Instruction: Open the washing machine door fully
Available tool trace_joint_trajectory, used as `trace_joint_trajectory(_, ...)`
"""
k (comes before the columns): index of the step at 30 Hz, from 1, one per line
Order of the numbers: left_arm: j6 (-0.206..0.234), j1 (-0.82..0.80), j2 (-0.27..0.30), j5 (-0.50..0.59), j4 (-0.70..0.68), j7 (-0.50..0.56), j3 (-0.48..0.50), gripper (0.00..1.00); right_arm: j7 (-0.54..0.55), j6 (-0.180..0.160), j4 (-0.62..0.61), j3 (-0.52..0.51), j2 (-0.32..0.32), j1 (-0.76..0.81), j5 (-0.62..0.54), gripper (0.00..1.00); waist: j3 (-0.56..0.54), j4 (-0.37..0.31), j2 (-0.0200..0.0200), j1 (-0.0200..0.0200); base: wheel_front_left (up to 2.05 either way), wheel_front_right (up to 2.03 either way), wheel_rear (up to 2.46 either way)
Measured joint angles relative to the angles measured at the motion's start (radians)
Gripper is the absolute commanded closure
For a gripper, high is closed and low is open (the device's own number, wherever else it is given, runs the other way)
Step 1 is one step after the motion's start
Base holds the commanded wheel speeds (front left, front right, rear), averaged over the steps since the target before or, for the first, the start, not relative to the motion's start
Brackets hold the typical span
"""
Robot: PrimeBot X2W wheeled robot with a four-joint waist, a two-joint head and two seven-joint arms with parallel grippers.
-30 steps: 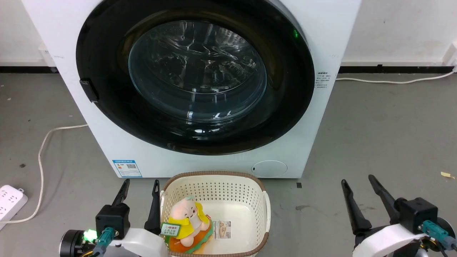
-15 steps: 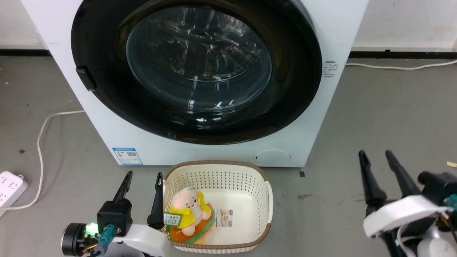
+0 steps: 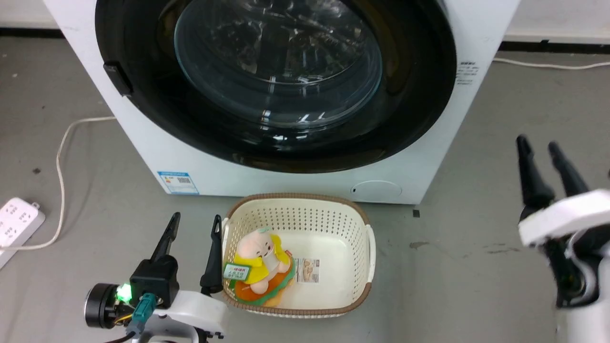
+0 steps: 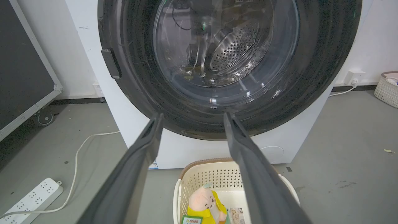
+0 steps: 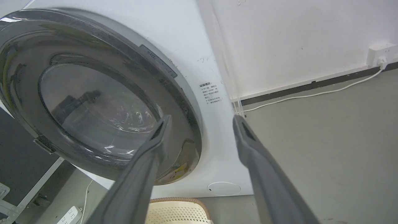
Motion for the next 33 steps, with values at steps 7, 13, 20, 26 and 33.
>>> trace_joint_trajectory(7,0.008,-0.02,0.0,-0.019,-0.002,-0.016,-0.021,0.0,0.064,0.0,0.1,-0.098,0.0,-0.162,0.026,0.67,0.043,0.028,0.0,0.0,0.0,0.0,0.0)
trace_joint_trajectory(13,0.016,-0.042,0.0,-0.034,-0.004,-0.029,-0.034,0.0,0.128,0.0,0.184,-0.169,0.0,-0.28,0.03,1.0,0.07,0.053,0.0,-0.0001,0.0,0.0,0.0)
trace_joint_trajectory(20,0.017,-0.053,0.0,-0.035,-0.007,-0.044,-0.042,0.0,0.232,0.0,0.3,-0.267,-0.001,-0.436,0.033,1.0,0.098,0.078,0.0,0.0,0.0,0.0,0.0)
trace_joint_trajectory(26,0.021,-0.072,0.0,-0.042,-0.012,-0.056,-0.06,0.0,0.342,0.0,0.384,-0.338,-0.002,-0.548,0.044,1.0,0.12,0.099,-0.0001,0.0,0.0,0.0,0.0)
trace_joint_trajectory(33,0.026,-0.084,0.0,-0.044,-0.019,-0.072,-0.07,0.0,0.503,0.0,0.497,-0.439,-0.002,-0.669,0.026,1.0,0.148,0.123,0.0,0.0,0.0,0.0,0.0)
